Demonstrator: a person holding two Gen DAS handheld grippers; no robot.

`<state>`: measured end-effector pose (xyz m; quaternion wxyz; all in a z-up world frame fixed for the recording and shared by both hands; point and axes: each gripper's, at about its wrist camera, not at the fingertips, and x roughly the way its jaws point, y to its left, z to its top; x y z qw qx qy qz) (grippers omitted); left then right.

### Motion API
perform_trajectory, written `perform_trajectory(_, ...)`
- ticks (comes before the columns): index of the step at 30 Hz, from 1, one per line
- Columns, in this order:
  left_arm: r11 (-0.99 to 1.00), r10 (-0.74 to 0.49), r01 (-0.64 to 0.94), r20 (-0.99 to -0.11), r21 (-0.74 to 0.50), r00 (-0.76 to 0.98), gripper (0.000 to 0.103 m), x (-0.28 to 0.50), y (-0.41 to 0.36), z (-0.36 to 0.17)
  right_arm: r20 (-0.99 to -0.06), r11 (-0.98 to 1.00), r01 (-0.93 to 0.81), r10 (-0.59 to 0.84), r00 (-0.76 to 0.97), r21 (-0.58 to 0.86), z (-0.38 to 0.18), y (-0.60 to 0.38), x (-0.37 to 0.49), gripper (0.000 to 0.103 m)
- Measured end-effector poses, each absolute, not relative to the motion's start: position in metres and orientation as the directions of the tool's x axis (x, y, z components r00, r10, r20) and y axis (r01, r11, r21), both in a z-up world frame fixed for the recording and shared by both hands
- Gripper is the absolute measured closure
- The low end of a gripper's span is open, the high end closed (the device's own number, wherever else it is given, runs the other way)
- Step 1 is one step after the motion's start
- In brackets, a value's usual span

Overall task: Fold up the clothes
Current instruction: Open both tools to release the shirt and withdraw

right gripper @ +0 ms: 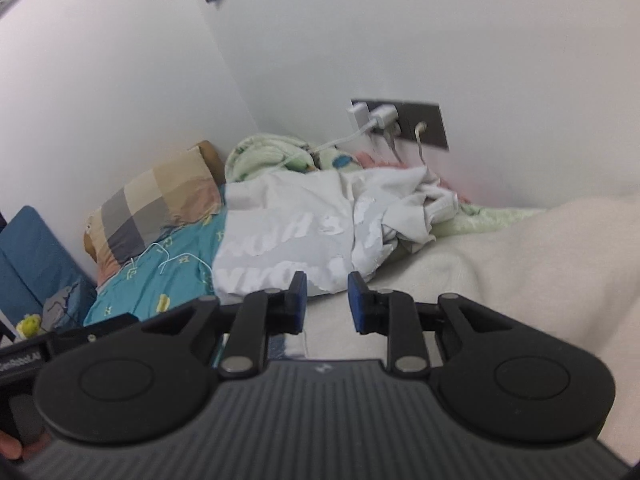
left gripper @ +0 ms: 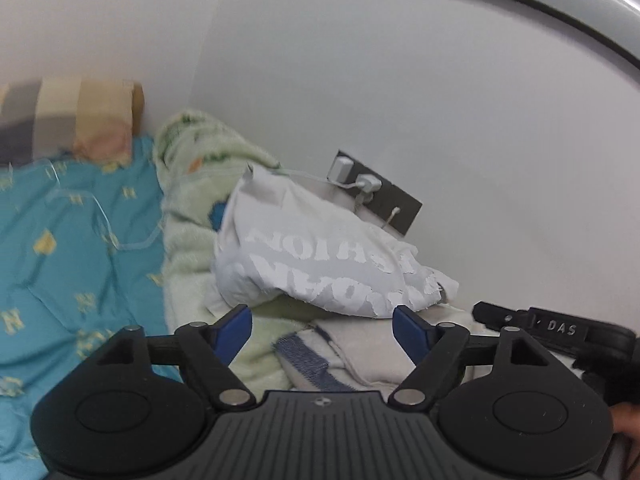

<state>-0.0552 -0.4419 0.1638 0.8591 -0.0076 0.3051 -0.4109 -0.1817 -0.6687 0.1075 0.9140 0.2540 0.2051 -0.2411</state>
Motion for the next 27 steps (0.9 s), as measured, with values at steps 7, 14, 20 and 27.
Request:
perform_trajectory(7,0.679,-0.695,0.715,-0.461,-0.169,0.551,0.02,-0.108,-0.397,0.183,-0.415,0.796,0.529,-0.392,0.821,0.295,0.131,-0.615,-0.223,0.063)
perform_trajectory(14,0.707,-0.678,0.695,-0.405,-0.129,0.614,0.007,-0.14,-0.36,0.191,-0.336,0.83,0.512,-0.428,0.839,0.222,0.139,-0.571,-0.247,0.027)
perform_trajectory(20,0.736,-0.644,0.673,-0.379,-0.07,0.664,0.003,-0.156,-0.34,0.19,-0.309,0.841,0.511,-0.445,0.84,0.179,0.132,-0.546,-0.248,0.019)
perform_trajectory(27,0.747,-0.621,0.665,-0.376,-0.019,0.687,0.0,-0.17,-0.323,0.181,-0.307,0.821,0.543,-0.479,0.822,0.174,0.119,-0.534,-0.246,0.019)
